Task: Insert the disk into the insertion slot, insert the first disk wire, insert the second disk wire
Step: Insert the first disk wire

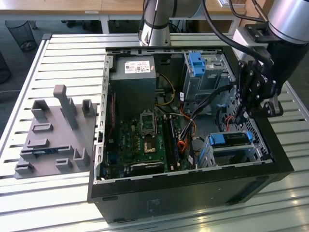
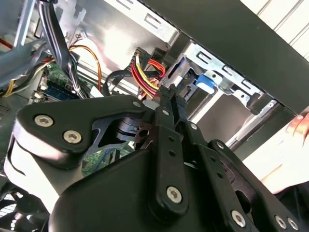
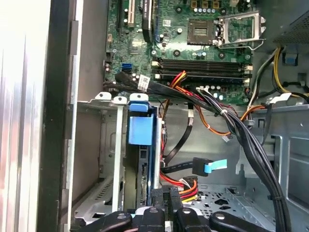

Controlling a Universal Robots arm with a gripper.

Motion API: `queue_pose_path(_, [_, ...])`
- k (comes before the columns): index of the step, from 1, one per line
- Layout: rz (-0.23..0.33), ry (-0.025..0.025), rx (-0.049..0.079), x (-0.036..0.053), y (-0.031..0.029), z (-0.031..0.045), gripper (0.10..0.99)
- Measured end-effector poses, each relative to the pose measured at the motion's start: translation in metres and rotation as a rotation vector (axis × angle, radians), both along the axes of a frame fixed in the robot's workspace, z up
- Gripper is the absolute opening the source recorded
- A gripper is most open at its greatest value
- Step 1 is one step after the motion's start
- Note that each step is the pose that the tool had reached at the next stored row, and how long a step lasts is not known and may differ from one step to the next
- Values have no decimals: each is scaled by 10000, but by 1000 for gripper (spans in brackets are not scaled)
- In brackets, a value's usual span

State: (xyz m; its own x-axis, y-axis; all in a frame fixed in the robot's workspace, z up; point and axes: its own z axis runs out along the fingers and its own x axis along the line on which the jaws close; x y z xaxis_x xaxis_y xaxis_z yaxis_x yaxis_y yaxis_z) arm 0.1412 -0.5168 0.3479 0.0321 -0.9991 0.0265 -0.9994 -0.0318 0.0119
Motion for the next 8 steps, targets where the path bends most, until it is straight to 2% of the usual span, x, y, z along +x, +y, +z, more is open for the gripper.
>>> queue_pose_path(8, [192, -52, 86, -13, -107, -31, 165])
